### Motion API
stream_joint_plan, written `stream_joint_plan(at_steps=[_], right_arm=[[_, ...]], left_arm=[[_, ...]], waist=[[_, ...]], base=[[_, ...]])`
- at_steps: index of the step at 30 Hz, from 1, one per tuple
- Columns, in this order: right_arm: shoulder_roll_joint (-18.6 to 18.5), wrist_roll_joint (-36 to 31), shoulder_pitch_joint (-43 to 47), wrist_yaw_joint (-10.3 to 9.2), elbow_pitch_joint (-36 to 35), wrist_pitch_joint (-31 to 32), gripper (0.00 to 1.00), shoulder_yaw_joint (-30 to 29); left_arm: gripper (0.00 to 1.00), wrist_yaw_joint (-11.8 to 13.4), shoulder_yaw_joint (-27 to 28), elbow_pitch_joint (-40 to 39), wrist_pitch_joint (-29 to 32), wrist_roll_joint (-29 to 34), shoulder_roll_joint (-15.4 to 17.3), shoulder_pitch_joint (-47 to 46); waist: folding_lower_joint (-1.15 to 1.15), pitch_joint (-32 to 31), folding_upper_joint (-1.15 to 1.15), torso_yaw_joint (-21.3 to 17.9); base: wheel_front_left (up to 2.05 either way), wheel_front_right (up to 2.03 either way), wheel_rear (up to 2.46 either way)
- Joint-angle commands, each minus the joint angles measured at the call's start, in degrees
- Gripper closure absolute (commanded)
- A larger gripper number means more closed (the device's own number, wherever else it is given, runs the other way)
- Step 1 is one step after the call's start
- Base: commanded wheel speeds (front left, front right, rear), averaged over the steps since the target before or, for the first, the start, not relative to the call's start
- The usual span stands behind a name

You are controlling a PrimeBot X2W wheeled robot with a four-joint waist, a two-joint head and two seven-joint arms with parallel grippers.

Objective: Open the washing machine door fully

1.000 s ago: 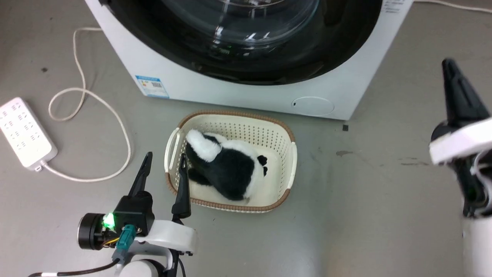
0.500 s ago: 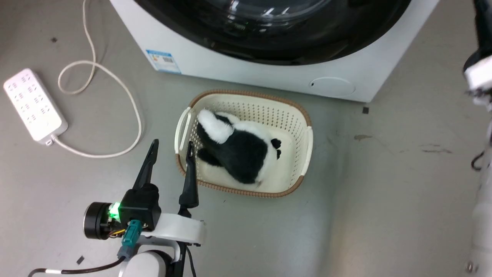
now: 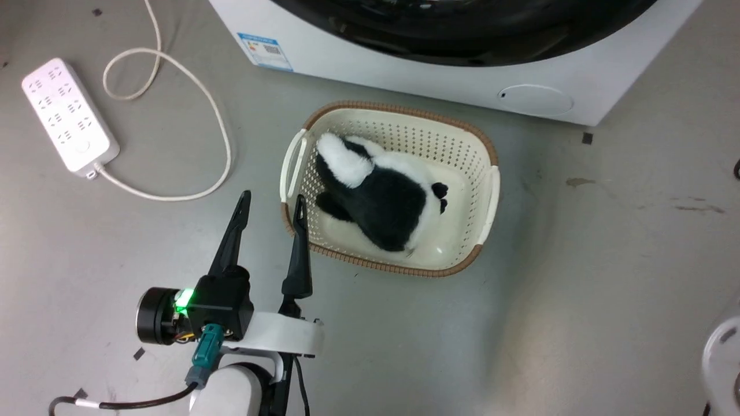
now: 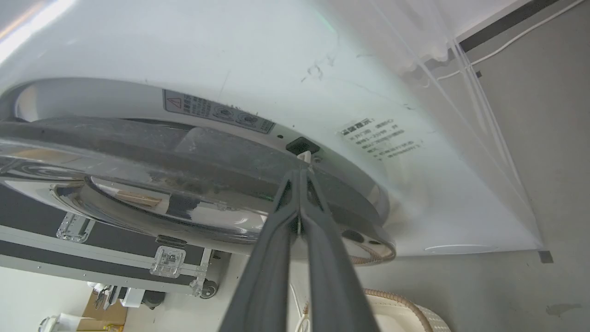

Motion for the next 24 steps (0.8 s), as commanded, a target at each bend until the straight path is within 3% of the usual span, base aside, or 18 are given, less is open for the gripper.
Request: stream_joint_plan(at_steps=[1,14,24], right_arm=[[-0.3,0.5,-2.4,-0.02,1.1,0.7,1.0,-0.9],[-3.0,-1.8,-17.6,-0.03,15.6,10.1,1.0,-14.3],[-4.8,-3.4,-22.6,-0.03,24.4,19.5,1.0,-23.2]], left_arm=[[0.0,0.5,-0.4,-0.2,-0.7,-0.4,0.1,-0.9],[0.0,2.2,-3.2,-0.5,-2.3,-1.4,0.1,-2.6],[0.0,3.2,-4.4,-0.3,-3.5,-1.8,0.1,-3.5]], waist=[[0.0,0.6,0.0,0.5],[0.0,4.3,0.0,3.7],[0.0,4.1,0.0,4.8]], base=[[0.0,0.0,0.0],[0.0,0.0,0.0],[0.0,0.0,0.0]])
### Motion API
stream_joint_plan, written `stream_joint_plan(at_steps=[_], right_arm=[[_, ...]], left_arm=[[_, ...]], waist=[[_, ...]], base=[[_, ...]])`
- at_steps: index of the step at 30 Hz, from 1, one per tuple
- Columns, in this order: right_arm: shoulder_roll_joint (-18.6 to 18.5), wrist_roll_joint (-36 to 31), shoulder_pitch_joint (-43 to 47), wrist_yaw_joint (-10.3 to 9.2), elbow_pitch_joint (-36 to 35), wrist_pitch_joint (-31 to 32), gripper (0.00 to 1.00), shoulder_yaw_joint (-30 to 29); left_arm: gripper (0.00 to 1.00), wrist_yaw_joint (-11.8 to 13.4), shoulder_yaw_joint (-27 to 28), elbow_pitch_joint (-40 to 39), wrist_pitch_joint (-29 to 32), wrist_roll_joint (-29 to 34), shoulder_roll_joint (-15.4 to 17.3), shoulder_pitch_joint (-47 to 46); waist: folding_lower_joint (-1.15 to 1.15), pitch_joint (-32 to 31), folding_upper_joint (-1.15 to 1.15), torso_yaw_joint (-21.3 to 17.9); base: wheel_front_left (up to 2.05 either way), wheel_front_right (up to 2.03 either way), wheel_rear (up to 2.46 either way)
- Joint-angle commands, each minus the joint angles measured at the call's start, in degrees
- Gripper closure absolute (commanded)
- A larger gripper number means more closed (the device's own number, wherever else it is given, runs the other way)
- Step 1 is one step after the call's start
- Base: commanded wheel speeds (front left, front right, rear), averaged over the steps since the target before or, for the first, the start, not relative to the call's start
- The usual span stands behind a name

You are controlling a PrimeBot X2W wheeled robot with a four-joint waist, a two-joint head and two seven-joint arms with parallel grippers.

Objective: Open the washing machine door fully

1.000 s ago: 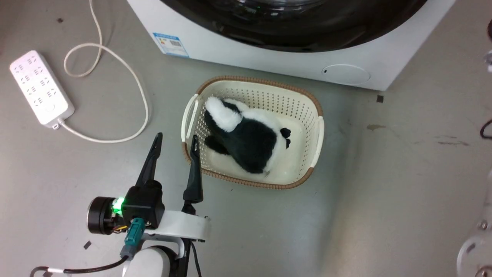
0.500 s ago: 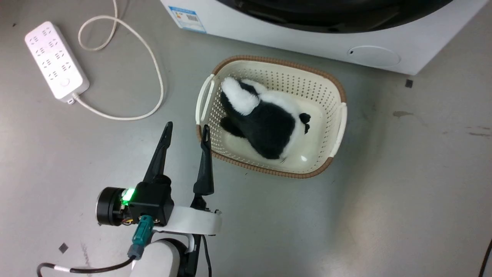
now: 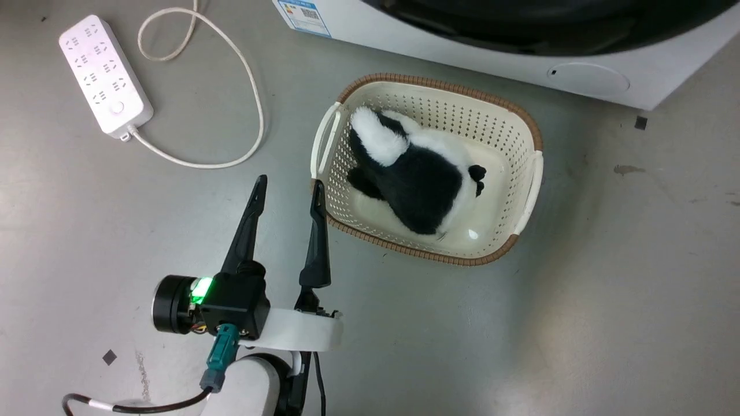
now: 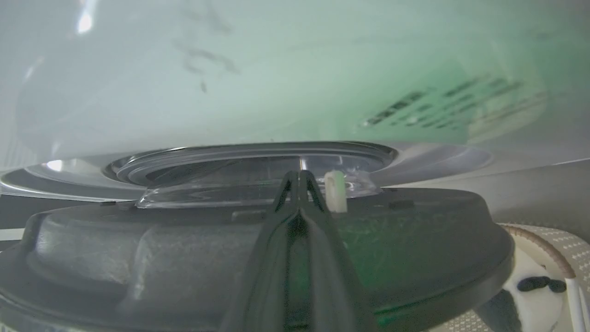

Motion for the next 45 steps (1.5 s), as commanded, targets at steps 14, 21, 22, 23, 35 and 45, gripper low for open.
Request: stream_joint_plan(at_steps=[14,21,22,23,35,45], right_arm=[[7.6,4.2,13.7,0.07,-6.8,13.2,1.0,-3.5],[8.2,12.3,22.1,0.07,-5.4,16.5,1.0,4.0],[8.2,14.2,23.1,0.07,-4.5,16.3,1.0,5.8],[8.2,16.3,24.1,0.07,-3.6,16.0,1.0,7.7],[8.2,47.1,37.0,0.07,-1.9,11.7,1.0,38.9],[8.2,67.7,51.0,0.07,-16.8,-1.7,1.0,68.6]], left_arm=[[0.0,-1.2,0.1,2.9,-1.2,-0.1,0.1,2.6],[0.0,-2.4,0.4,4.6,-1.2,0.4,0.1,5.4],[0.0,-2.6,0.5,4.7,-1.2,0.5,0.1,5.7],[0.0,-2.7,0.5,4.9,-1.2,0.5,0.1,6.1],[0.0,-4.7,-0.6,7.7,-1.2,0.3,0.1,10.3],[0.0,-5.5,0.0,8.8,-1.2,-0.2,0.1,12.6]], waist=[[0.0,-10.8,0.0,-1.8],[0.0,-15.6,0.0,-2.4],[0.0,-16.1,0.0,-2.4],[0.0,-16.7,0.0,-2.5],[0.0,-21.6,0.0,-1.8],[0.0,-23.4,0.0,-1.3]], base=[[0.0,0.0,0.0],[0.0,0.0,0.0],[0.0,0.0,0.0],[0.0,0.0,0.0],[0.0,0.0,0.0],[0.0,0.0,0.0]])
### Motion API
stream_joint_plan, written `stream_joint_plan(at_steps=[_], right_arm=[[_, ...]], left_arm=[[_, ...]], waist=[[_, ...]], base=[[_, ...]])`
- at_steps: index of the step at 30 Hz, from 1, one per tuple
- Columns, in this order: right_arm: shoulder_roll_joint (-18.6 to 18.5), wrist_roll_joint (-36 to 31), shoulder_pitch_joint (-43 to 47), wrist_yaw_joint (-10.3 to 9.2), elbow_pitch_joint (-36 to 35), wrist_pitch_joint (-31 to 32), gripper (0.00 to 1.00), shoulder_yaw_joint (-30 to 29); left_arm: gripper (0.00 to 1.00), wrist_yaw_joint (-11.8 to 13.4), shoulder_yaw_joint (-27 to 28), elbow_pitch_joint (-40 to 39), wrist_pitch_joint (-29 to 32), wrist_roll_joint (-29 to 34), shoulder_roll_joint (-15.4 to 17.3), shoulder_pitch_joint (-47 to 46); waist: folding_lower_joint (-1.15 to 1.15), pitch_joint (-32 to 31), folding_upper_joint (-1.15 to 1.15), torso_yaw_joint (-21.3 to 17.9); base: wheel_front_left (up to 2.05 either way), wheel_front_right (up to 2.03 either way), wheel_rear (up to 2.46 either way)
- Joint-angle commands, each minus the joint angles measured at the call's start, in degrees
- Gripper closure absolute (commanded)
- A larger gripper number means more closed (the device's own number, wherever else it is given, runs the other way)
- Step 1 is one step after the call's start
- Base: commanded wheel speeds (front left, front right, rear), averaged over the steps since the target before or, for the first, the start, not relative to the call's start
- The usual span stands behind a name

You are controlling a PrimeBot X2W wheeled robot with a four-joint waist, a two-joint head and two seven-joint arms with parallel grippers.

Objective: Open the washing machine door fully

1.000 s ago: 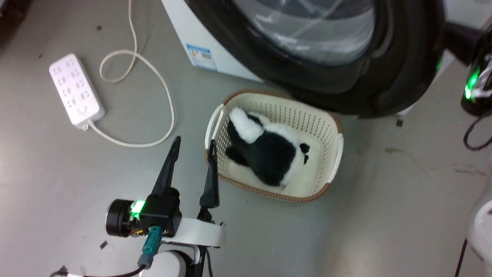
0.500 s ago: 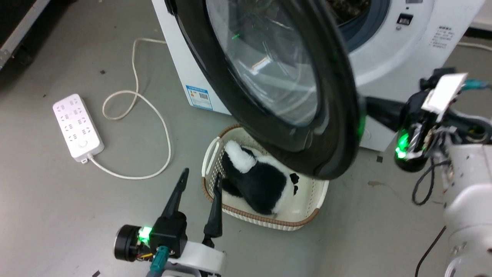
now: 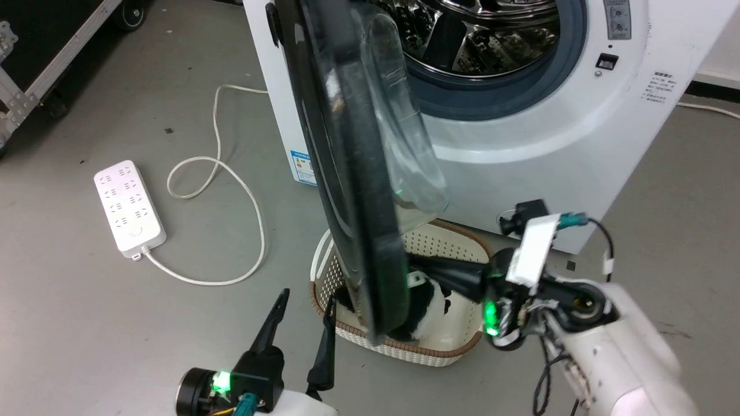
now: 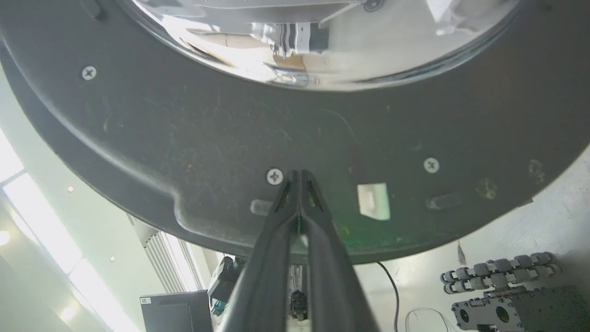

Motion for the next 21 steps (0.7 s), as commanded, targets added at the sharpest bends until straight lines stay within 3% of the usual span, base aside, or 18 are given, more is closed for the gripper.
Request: stream_joint_plan(at_steps=[1,10,11,15,21], right_arm=[[0.2,1.0,1.2,0.06,-1.3,-1.9,1.0,1.6],[-1.5,1.5,1.8,0.06,-3.9,-9.1,1.0,3.9],[-3.1,0.3,1.9,0.06,-5.3,-12.2,0.0,3.3],[-5.8,-3.7,2.8,0.06,-9.6,-18.4,0.0,2.6],[-14.2,-23.8,8.5,0.06,-24.1,-39.4,0.0,1.7]], left_arm=[[0.0,-0.1,0.5,-0.1,-0.3,-0.2,0.1,0.5],[0.0,-0.3,3.0,-1.0,-0.3,0.0,0.2,0.7],[0.0,-0.7,3.8,-1.3,-0.3,0.0,0.5,0.6],[0.0,-1.3,5.2,-1.5,-0.3,0.1,1.6,0.5],[0.0,-2.4,8.5,-2.2,-0.3,-0.1,3.6,0.9]], waist=[[0.0,-0.1,0.0,0.1],[0.0,-0.6,0.0,-1.2],[0.0,-1.1,0.0,-2.0],[0.0,-1.8,0.0,-3.7],[0.0,-2.6,0.0,-8.3]], base=[[0.0,0.0,0.0],[0.0,0.0,0.0],[0.0,0.0,0.0],[0.0,0.0,0.0],[0.0,0.0,0.0]])
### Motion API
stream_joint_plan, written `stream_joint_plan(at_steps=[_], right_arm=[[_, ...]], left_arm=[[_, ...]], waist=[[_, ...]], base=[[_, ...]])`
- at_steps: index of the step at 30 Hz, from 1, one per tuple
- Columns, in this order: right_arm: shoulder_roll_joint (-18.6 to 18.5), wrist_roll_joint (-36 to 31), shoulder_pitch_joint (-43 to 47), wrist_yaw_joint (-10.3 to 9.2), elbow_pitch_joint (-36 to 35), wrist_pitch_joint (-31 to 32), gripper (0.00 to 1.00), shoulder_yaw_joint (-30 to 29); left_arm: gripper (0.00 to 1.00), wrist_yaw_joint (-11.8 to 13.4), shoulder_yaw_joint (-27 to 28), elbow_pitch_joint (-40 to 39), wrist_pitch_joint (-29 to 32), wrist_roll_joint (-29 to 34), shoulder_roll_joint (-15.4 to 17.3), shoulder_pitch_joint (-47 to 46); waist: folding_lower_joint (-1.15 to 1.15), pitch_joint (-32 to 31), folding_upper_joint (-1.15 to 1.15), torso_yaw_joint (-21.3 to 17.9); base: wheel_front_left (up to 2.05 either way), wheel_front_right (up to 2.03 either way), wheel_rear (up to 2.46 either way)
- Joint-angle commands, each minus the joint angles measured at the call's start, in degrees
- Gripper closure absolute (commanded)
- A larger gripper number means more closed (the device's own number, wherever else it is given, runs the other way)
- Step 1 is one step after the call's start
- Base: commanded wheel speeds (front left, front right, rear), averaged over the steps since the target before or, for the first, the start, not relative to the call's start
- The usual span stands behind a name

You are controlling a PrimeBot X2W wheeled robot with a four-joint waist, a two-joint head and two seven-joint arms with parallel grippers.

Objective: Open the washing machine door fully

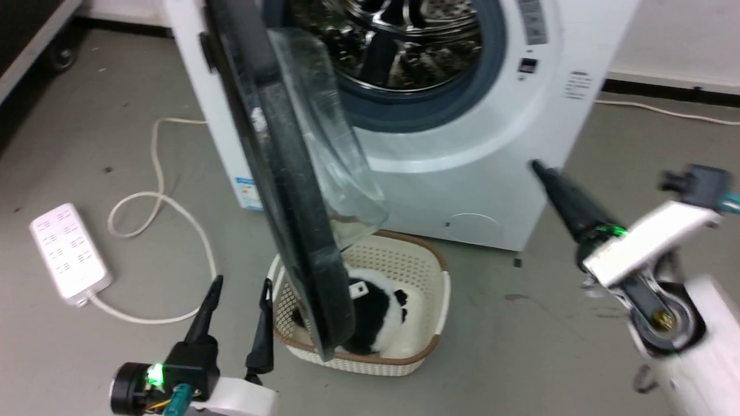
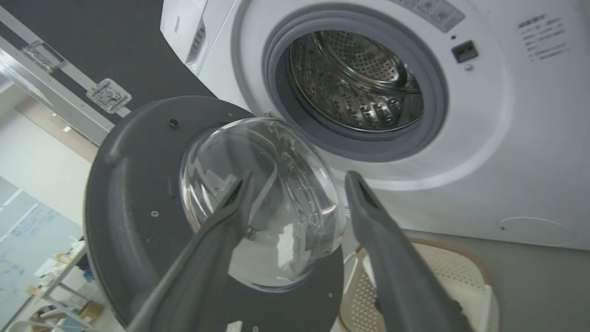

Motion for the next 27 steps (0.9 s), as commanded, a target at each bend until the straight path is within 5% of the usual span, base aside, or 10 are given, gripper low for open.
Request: stream_joint_plan(at_steps=[1,5,8,16,20,27], right_arm=[[-0.8,-2.1,1.6,0.06,-0.9,-1.7,0.0,0.0],[-4.9,-18.8,6.5,0.06,-5.7,-13.9,0.0,-1.1],[-4.6,-30.3,11.5,0.06,-7.2,-19.5,0.0,-4.8],[8.3,-57.6,26.9,0.06,-16.6,-23.1,0.0,-19.8],[12.4,-64.2,32.0,0.06,-18.5,-23.2,0.0,-21.2],[14.4,-67.3,34.5,0.06,-17.9,-23.4,0.0,-21.3]], left_arm=[[0.0,-0.3,0.2,-0.3,-0.3,-0.1,0.2,0.9],[0.0,-1.2,1.3,-0.3,-0.3,-0.2,1.0,1.8],[0.0,-1.4,2.2,-0.8,-0.3,-0.4,1.0,2.9],[0.0,-1.6,3.8,-2.3,-0.3,-1.2,-0.1,4.9],[0.0,-2.1,3.9,-2.3,-0.3,-1.2,-0.6,5.1],[0.0,-2.6,3.8,-1.5,-0.3,-1.0,-1.5,5.8]], waist=[[0.0,-0.3,0.0,-1.5],[0.0,-0.5,0.0,-3.7],[0.0,-0.8,0.0,-5.1],[0.0,-1.0,0.0,-6.7],[0.0,-0.9,0.0,-6.9],[0.0,-1.5,0.0,-7.1]], base=[[0.0,0.0,0.0],[0.0,0.0,0.0],[0.0,0.0,0.0],[0.0,0.0,0.0],[0.0,0.0,0.0],[0.0,0.0,0.0]])
